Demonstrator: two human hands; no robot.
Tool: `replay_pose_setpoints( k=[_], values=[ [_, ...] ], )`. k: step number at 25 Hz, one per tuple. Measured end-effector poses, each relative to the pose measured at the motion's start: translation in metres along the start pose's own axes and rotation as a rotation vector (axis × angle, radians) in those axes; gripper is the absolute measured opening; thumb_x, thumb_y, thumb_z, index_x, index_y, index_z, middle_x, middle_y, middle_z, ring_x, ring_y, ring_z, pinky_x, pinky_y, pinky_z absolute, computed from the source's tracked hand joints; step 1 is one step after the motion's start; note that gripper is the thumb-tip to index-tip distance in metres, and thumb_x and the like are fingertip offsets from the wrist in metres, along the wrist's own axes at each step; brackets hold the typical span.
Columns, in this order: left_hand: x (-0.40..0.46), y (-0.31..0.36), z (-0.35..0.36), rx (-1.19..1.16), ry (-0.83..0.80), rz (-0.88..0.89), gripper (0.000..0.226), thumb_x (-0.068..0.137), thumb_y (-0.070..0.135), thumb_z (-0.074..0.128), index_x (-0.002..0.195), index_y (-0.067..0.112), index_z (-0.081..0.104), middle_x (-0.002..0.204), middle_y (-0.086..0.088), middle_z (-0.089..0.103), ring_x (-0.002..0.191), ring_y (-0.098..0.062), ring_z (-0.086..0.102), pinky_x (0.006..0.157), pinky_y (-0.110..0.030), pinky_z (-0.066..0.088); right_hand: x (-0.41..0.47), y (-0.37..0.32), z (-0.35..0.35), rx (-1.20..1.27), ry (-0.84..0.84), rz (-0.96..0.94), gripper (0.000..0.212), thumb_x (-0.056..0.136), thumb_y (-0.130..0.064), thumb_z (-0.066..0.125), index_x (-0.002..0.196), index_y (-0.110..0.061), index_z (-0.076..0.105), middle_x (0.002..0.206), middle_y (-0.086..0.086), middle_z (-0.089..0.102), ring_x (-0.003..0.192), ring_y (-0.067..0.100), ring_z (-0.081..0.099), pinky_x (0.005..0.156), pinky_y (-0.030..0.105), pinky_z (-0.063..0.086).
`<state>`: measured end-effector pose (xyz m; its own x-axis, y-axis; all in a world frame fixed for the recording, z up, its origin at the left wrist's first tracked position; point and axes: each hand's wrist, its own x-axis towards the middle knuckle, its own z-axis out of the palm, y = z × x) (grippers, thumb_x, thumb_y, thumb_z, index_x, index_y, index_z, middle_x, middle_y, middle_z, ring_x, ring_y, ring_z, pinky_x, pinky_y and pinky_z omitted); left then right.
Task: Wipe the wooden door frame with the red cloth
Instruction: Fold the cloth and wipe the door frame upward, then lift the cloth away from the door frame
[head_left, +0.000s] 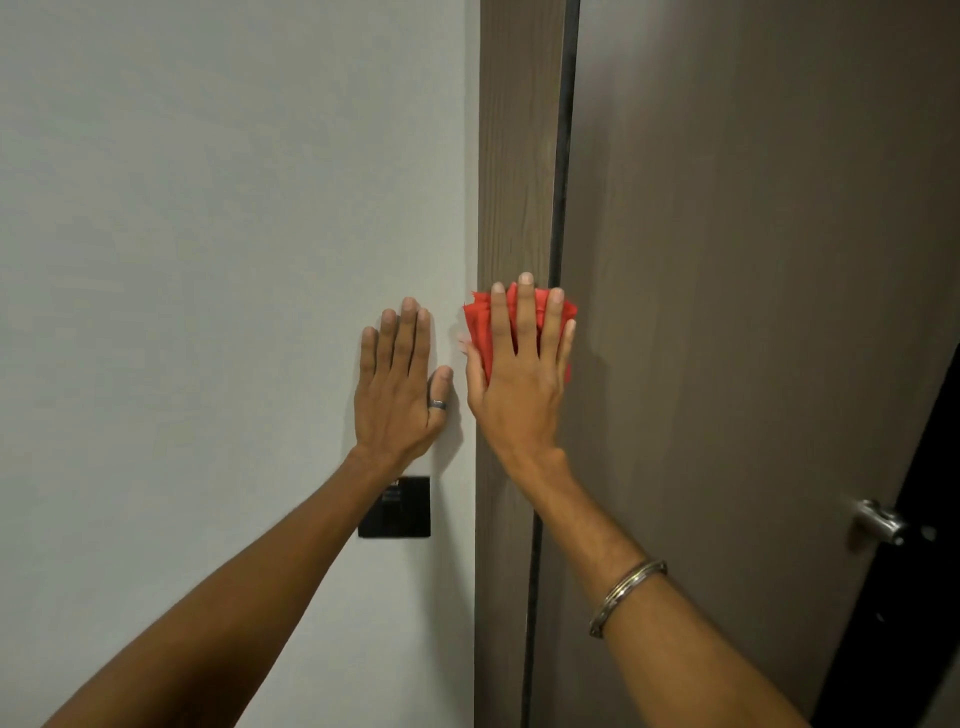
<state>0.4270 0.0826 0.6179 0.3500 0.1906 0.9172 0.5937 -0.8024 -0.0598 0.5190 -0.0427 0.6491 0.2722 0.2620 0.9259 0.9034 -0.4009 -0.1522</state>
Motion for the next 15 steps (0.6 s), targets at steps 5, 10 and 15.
replay_pose_setpoints(
  k=[5, 10, 15],
  values=[
    [-0.093, 0.034, -0.033, -0.08, -0.19, -0.071, 0.069, 0.106, 0.036, 0.036, 0.165, 0.008, 0.013, 0.174, -0.019, 0.008, 0.161, -0.03, -0.003, 0.131, -0.047, -0.004, -0.115, 0.002, -0.012, 0.048, -0.136, 0.058, 0.074, 0.1, -0.033, 0.059, 0.161, -0.009, 0.025, 0.169, 0.019, 0.025, 0.156, 0.046, 0.017, 0.123, 0.064, 0.029],
    [-0.16, 0.086, -0.055, -0.632, -0.198, -0.564, 0.052, 0.101, 0.026, 0.047, 0.151, 0.015, 0.046, 0.172, -0.007, 0.025, 0.161, -0.016, 0.009, 0.129, -0.037, 0.018, -0.191, 0.019, -0.03, 0.891, -0.236, 0.86, 0.067, 0.098, -0.013, 0.065, 0.158, -0.024, 0.037, 0.165, 0.004, 0.038, 0.147, 0.033, 0.044, 0.11, 0.048, 0.052],
    [-0.261, 0.082, -0.099, -1.183, -0.631, -1.297, 0.035, 0.108, 0.042, 0.04, 0.13, 0.022, 0.059, 0.138, -0.009, 0.064, 0.118, -0.024, 0.065, 0.095, -0.042, 0.057, -0.283, -0.019, -0.057, 1.676, -0.289, 1.567, 0.03, 0.099, -0.014, 0.049, 0.122, -0.01, 0.069, 0.108, 0.009, 0.076, 0.098, 0.024, 0.073, 0.091, 0.04, 0.06]
  ],
)
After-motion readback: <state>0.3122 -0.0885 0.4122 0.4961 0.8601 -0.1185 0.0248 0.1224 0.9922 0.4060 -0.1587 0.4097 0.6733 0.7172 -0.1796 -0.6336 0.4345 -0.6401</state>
